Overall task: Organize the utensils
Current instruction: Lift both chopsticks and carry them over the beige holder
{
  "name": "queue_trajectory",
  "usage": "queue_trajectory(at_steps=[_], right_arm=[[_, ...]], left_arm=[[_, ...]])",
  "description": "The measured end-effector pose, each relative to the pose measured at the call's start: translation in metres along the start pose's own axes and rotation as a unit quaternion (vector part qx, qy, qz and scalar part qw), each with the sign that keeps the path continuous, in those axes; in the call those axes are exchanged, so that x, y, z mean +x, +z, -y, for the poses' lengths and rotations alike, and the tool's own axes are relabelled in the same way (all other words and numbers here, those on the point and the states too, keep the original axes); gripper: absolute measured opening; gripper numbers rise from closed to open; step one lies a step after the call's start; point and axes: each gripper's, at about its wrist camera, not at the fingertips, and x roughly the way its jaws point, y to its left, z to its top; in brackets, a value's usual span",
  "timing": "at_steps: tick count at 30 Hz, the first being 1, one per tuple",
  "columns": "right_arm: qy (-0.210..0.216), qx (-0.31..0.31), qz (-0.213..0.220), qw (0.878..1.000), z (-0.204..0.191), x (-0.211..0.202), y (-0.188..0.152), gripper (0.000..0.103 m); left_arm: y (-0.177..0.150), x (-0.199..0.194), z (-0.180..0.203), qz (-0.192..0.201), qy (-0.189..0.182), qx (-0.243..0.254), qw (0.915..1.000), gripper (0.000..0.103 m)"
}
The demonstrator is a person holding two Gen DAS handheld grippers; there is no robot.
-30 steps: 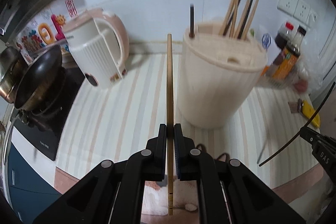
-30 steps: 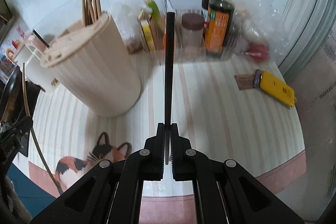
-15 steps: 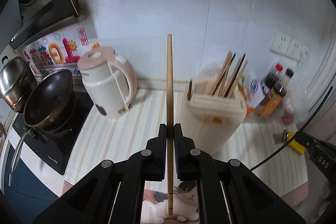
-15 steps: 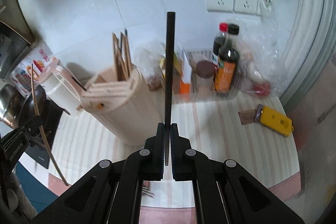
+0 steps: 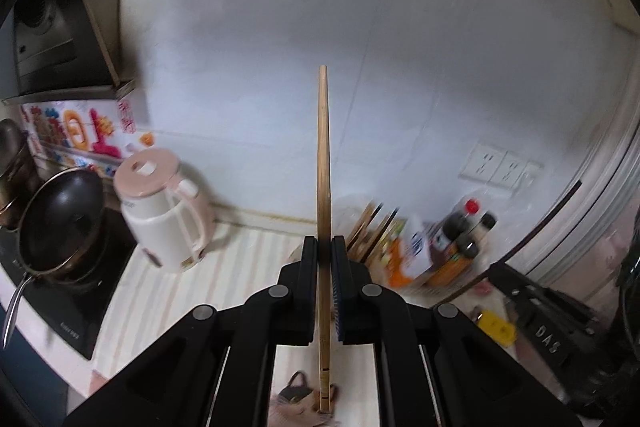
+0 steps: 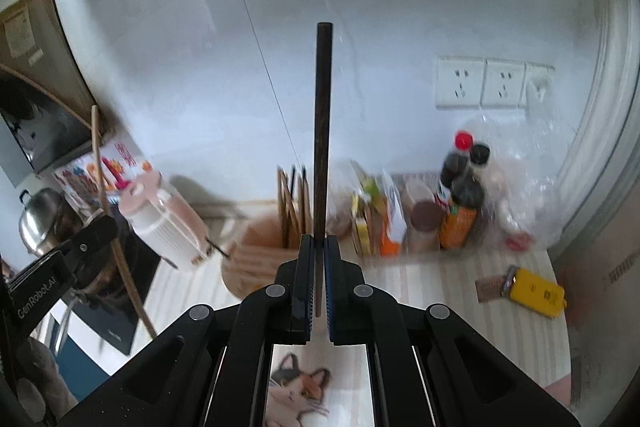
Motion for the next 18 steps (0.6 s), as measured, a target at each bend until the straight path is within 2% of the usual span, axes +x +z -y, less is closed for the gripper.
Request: queue_trajectory(at_steps=[8,18], right_arm=[[0.011,0.011,0.015,1.000,-0.003,0.017,0.041,0.005],[0.022,0.042,-0.001,0.999,0.000,0.063,0.052,0.005]], left_arm=[[0.039,0.034,0.008,0.013,-0.003,0.013,0.9998,0.004],[0.066,0.095,0.009,0.007,-0.012,0.011,0.9998,0.004]])
